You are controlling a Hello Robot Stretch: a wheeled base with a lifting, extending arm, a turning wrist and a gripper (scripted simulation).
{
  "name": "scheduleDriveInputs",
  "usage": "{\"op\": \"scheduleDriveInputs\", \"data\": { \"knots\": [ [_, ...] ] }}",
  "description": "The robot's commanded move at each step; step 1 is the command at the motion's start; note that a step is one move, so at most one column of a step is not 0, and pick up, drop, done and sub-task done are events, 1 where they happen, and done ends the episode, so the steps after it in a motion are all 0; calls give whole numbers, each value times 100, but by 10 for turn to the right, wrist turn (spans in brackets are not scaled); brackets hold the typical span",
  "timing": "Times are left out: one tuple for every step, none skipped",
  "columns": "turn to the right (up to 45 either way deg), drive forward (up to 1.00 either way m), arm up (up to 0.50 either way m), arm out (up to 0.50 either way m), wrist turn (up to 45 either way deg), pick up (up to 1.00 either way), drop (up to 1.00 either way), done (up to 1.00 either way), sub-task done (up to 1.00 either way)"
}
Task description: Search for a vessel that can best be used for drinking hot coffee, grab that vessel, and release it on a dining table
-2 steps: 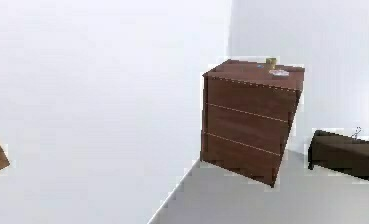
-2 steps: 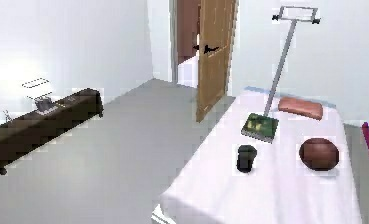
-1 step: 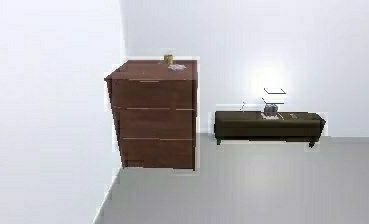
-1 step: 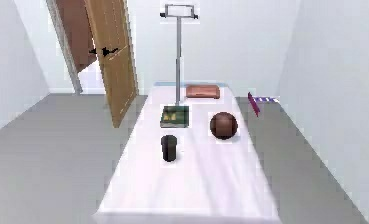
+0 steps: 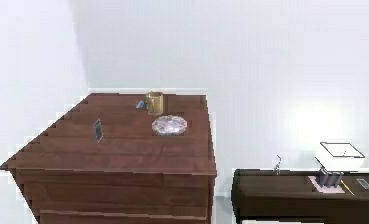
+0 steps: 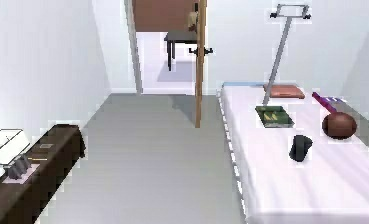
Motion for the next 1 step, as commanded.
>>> {"op": "scheduleDriveInputs", "data": {
  "knots": [
    [420,0,0,0,0,0,0,0,0]
  ]
}}
